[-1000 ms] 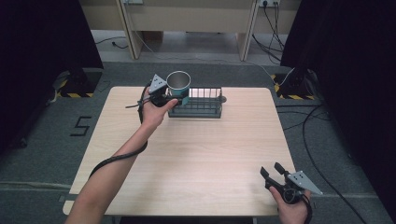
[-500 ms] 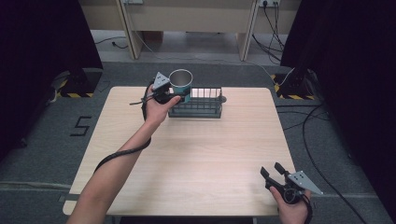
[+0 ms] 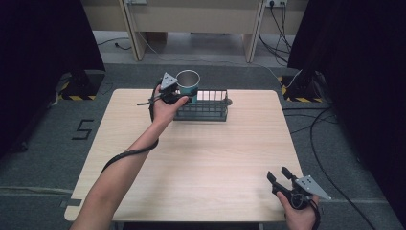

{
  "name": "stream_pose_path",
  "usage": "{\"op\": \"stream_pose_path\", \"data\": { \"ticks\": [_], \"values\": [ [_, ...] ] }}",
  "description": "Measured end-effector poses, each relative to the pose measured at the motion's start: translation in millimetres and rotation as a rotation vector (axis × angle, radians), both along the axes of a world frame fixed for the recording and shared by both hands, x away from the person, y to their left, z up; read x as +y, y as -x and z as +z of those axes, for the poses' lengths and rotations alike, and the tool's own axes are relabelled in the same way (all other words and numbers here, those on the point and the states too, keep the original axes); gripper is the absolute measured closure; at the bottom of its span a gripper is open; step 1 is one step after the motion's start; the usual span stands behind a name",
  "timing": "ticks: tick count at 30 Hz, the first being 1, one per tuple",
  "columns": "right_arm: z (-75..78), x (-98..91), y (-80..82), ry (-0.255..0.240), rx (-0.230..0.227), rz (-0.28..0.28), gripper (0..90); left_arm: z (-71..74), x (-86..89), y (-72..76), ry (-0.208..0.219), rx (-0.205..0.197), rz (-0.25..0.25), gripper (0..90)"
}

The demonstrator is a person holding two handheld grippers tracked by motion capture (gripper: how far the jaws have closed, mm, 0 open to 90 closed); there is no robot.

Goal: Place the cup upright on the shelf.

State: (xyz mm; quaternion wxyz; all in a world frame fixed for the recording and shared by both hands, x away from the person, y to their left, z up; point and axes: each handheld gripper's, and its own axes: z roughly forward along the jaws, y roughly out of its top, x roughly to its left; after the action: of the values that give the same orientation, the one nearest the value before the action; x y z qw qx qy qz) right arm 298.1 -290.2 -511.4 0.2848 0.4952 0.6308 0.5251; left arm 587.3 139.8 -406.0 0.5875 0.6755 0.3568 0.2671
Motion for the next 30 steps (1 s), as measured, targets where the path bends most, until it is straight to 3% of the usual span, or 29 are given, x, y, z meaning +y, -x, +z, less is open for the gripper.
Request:
{"op": "stream_pose_path", "data": {
  "ticks": [30],
  "values": [
    [0.0, -0.4, 0.2, 0.0, 0.003, 0.005, 34.5, -10.9, -18.5, -15.8, -0.008, 0.023, 0.024, 15.2]
  ]
}}
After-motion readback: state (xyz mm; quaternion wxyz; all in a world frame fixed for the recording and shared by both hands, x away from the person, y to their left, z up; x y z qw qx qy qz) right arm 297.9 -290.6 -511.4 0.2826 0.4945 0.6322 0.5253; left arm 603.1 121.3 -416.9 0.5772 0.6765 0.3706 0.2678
